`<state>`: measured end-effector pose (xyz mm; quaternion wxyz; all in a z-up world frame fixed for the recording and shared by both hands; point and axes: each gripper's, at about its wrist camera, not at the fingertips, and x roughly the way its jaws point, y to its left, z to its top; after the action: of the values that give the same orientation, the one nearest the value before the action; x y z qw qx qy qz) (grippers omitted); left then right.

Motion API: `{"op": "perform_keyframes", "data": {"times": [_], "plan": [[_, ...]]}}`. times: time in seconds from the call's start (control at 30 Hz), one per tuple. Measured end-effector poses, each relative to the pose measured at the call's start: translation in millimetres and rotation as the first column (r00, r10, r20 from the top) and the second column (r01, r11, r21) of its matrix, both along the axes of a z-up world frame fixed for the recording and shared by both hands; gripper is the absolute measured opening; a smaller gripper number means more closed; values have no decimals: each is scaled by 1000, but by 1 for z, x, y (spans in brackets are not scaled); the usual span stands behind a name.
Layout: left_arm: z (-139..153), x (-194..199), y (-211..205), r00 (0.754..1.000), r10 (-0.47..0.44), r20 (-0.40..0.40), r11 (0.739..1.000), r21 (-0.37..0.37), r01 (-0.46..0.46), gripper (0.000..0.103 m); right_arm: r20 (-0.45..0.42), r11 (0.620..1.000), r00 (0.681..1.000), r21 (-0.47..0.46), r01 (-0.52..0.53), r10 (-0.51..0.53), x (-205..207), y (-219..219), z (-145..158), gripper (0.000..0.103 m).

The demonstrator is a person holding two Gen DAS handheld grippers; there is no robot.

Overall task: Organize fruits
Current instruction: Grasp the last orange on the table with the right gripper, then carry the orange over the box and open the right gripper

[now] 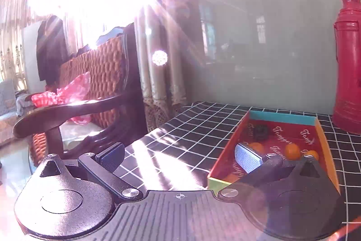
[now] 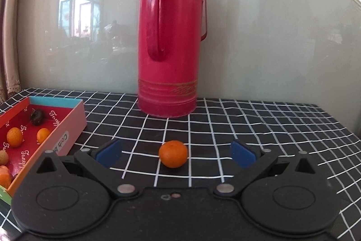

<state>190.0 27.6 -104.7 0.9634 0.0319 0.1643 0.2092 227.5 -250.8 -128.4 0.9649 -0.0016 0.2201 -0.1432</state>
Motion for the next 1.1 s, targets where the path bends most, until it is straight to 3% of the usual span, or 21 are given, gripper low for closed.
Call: {"op": "perform_keyframes", "data": {"times": [0.17, 0.43, 0.53, 0.6, 0.67, 0.73, 0.93, 1.1], "plan": [[-1, -5, 37, 996, 93, -6, 994, -52, -94, 103, -79, 1000, 997, -24, 21, -23, 32, 2, -12, 97], [-8, -18, 96, 967, 255, -20, 957, -136, -256, 103, -195, 992, 978, 89, 87, -68, 68, -17, -31, 94], [-12, -19, 108, 961, 274, -39, 946, -167, -277, 103, -213, 987, 975, 133, 91, -61, 75, -26, -36, 73], [-15, -19, 113, 960, 274, -47, 943, -182, -278, 103, -226, 983, 973, 161, 92, -54, 76, -30, -39, 52], [-17, -18, 115, 960, 274, -55, 941, -188, -280, 103, -217, 983, 974, 160, 92, -56, 75, -30, -39, 47], [-18, -17, 115, 961, 270, -62, 942, -187, -277, 103, -211, 985, 976, 149, 91, -58, 76, -29, -39, 33], [-18, -17, 116, 959, 275, -70, 940, -189, -284, 103, -189, 985, 982, 164, 47, -15, 71, -23, -35, 33], [-18, -19, 120, 955, 287, -78, 936, -191, -297, 103, -81, 979, 989, 177, -106, 121, 54, 5, -17, 33]]}}
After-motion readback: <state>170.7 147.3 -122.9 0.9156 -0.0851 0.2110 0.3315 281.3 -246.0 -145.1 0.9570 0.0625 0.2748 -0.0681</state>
